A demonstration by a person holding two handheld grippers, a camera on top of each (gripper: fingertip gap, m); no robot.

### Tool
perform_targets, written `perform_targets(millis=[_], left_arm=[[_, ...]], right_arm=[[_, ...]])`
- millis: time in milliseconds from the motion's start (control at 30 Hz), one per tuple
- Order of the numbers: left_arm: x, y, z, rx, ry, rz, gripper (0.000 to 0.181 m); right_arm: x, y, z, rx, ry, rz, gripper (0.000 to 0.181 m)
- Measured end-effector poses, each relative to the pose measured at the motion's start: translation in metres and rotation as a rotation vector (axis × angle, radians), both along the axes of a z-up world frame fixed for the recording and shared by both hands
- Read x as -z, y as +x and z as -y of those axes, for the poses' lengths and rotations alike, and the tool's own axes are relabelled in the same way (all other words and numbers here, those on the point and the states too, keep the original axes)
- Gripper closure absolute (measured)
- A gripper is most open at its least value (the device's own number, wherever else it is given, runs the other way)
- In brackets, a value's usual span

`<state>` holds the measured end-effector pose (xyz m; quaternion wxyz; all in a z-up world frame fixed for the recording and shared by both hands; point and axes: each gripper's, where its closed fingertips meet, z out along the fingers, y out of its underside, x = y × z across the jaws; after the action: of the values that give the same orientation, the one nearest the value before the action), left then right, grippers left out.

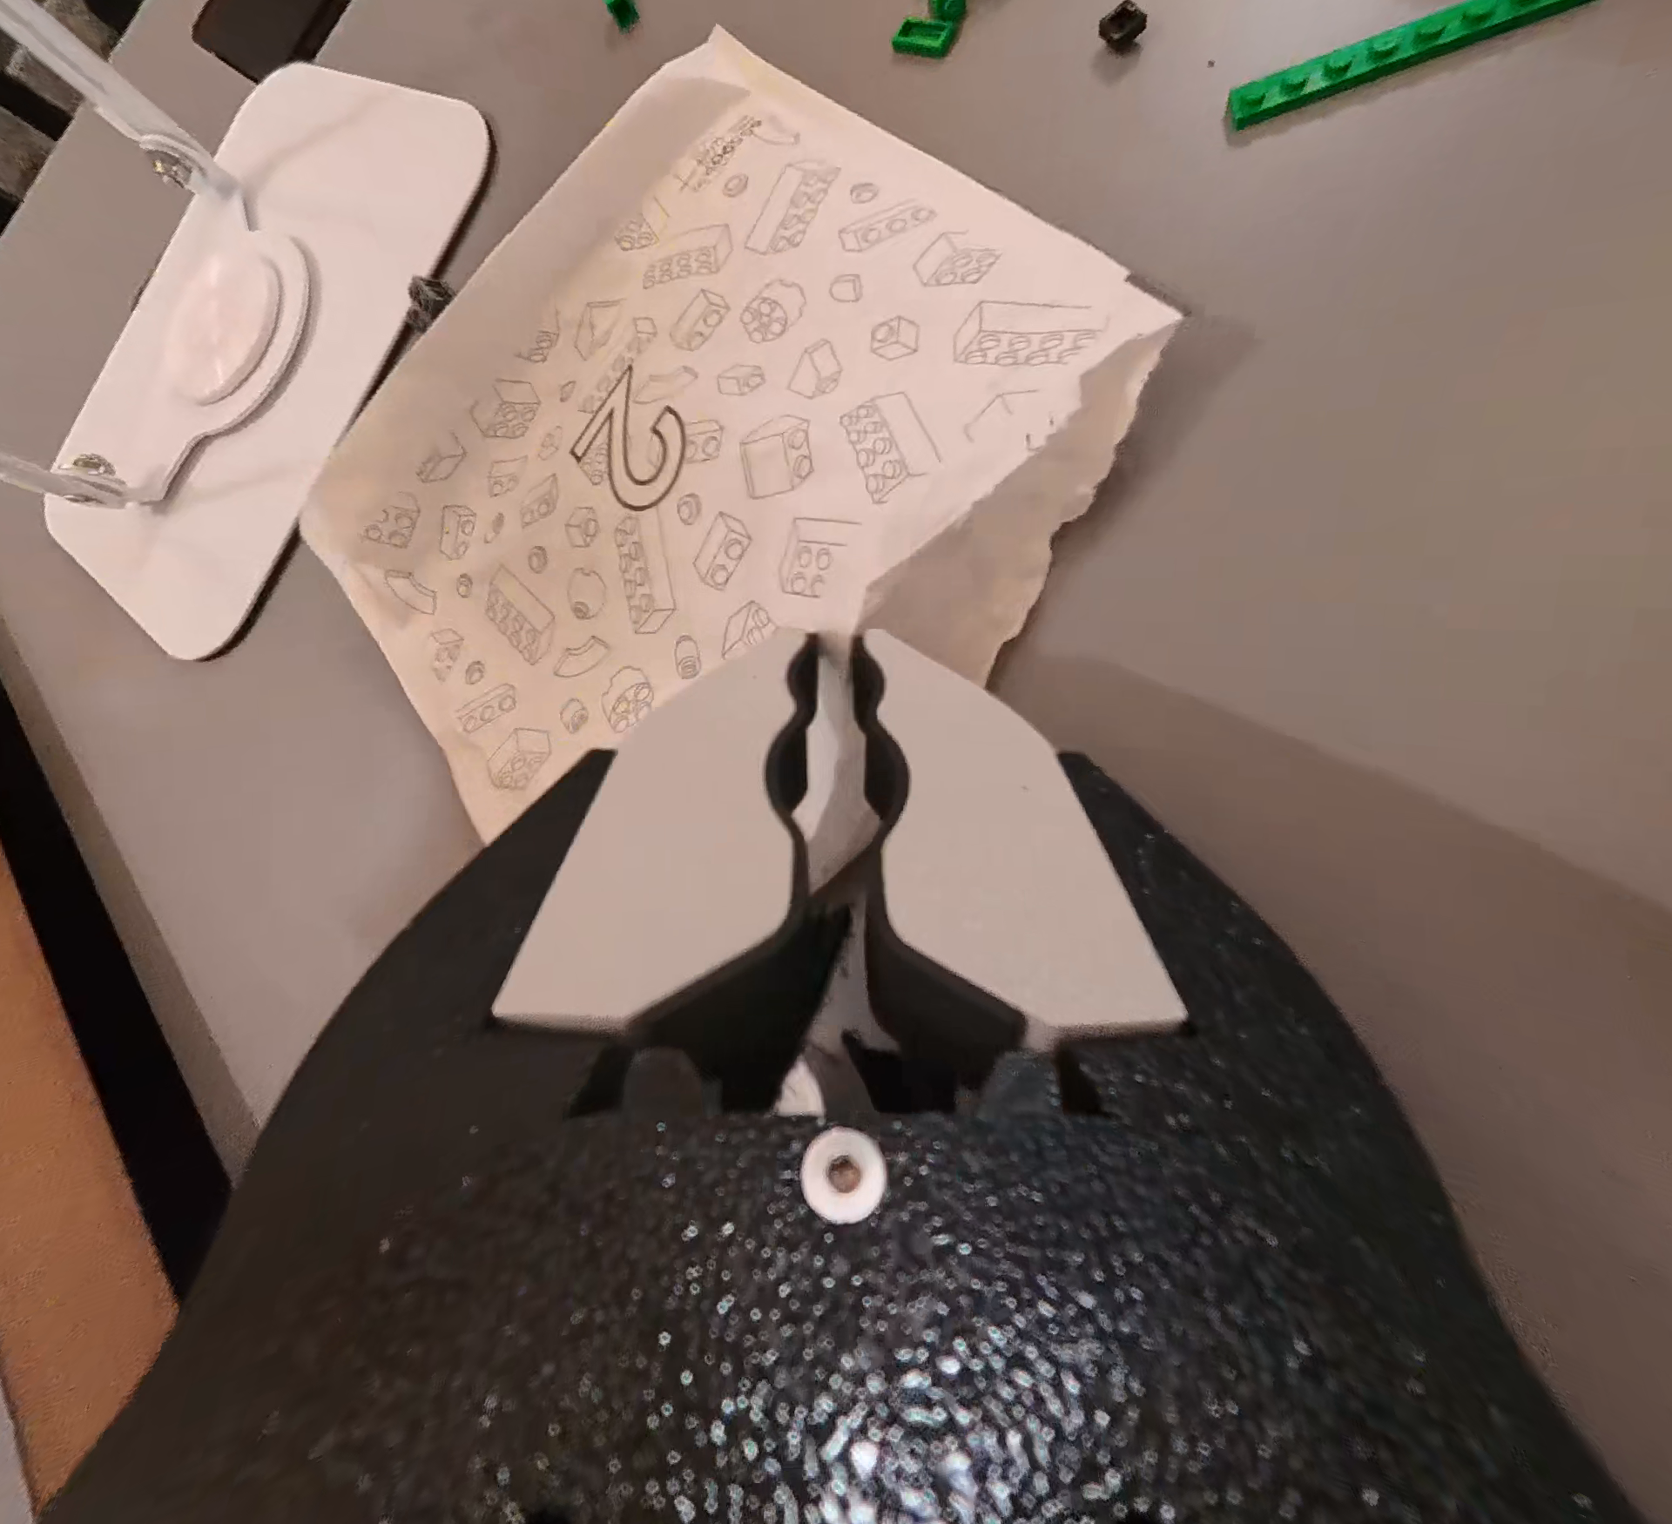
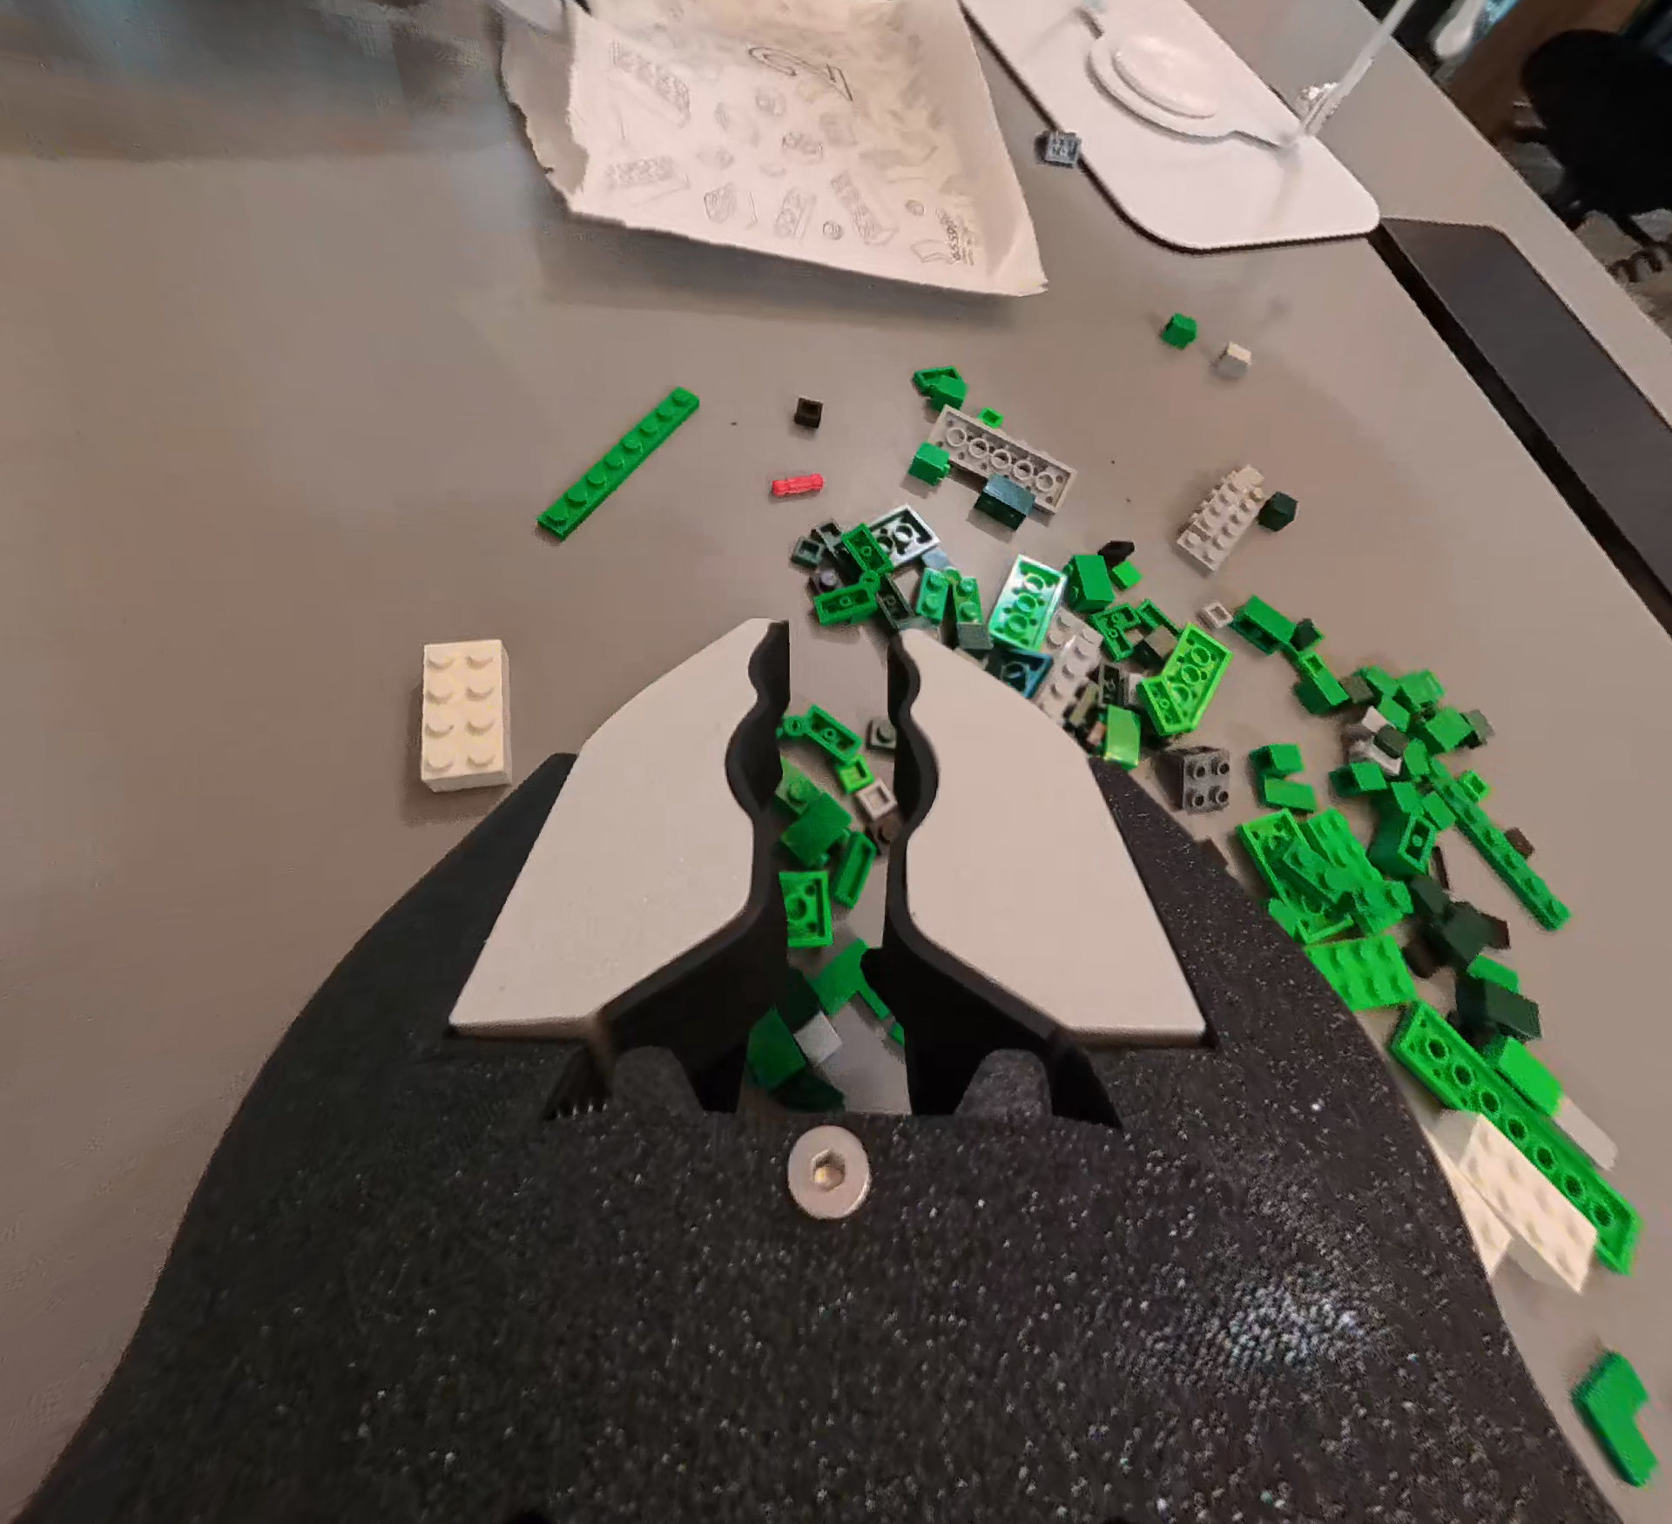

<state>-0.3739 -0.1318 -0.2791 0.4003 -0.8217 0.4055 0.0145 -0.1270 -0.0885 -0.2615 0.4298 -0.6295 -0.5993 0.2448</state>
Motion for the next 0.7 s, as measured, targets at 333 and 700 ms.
perform_targets(millis=[333, 700], left_arm=[[-0.023, -0.006, -0.014, -0.193, 0.045, 0.093, 0.181], [-0.07, 0.016, -0.044, -0.338, -0.128, 0.29, 0.181]], right_arm=[[-0.003, -0.002, -0.008, 0.053, 0.065, -0.008, 0.164], [0.008, -0.002, -0.012, 0.07, 0.071, 0.034, 0.164]])
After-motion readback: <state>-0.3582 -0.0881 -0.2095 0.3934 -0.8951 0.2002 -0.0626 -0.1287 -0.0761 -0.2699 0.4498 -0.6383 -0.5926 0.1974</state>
